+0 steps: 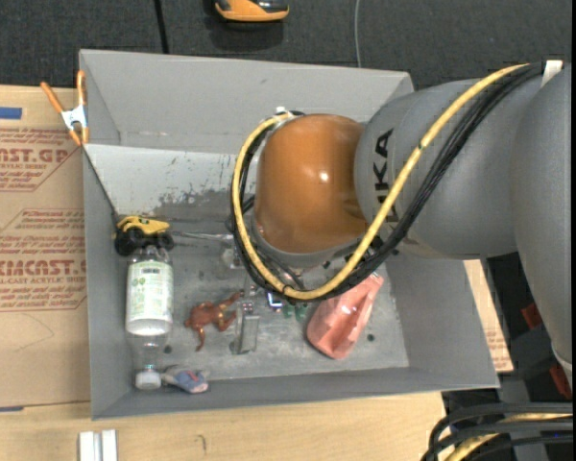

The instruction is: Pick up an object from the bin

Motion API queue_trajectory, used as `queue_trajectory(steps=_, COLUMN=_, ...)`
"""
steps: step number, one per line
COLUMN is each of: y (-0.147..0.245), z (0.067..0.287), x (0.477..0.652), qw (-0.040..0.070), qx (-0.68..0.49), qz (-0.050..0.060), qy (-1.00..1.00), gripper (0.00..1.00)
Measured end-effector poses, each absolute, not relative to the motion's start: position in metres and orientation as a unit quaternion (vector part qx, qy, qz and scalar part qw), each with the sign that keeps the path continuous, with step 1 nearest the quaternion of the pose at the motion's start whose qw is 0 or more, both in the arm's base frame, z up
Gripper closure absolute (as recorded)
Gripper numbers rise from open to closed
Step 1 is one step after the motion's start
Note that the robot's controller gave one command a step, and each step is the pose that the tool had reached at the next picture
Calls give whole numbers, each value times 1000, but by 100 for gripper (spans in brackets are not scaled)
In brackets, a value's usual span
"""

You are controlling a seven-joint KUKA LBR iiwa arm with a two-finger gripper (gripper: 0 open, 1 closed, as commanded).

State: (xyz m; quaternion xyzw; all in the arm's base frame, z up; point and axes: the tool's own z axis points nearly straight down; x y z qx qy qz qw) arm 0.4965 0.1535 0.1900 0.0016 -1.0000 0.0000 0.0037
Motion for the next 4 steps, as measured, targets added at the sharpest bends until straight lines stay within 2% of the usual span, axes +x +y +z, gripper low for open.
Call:
queue_trajectory(steps=1, y=152, z=195, x=498, qw=0, qx=0, qz=-1, qy=-1000, gripper=0)
queue_trajectory(steps=2, y=151, z=124, x=517, qw=-2, qx=60, qz=-1, qy=-998, gripper=0)
queue_trajectory(steps=3, y=150, z=68, x=521, qw=0, qx=71, qz=-1, qy=-998, gripper=0)
queue_trajectory(steps=4, y=151, z=102, x=525, qw=1, qx=119, qz=0, qy=-993, gripper=0)
